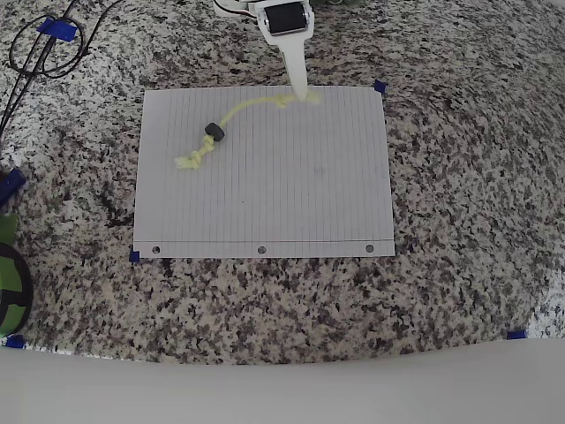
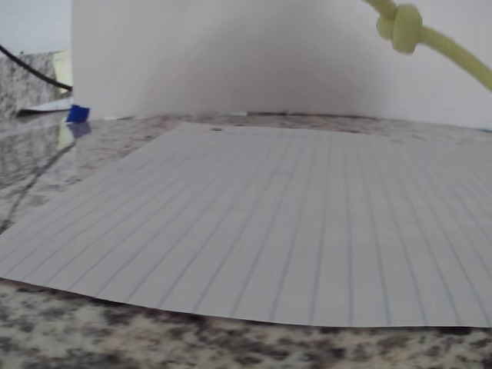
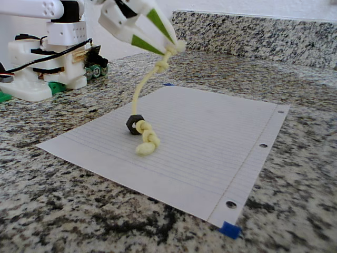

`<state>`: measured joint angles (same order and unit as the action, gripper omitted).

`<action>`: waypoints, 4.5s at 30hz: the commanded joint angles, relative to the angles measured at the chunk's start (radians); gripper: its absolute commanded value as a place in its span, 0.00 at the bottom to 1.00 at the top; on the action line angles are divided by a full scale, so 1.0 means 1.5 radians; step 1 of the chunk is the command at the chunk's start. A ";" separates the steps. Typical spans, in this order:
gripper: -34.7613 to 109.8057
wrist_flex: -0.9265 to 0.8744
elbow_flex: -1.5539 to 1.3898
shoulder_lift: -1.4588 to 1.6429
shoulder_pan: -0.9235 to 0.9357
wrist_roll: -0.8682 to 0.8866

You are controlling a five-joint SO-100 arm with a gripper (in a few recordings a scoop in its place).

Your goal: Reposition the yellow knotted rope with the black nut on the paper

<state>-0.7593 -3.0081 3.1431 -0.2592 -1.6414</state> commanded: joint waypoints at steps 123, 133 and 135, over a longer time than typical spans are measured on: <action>0.31 -0.032 0.618 -1.036 0.294 0.069; 0.24 -0.022 0.615 -0.993 0.316 0.073; 0.24 -0.020 0.614 -0.952 0.334 0.073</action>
<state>-0.8023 -2.1092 1.6091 0.2071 -1.5324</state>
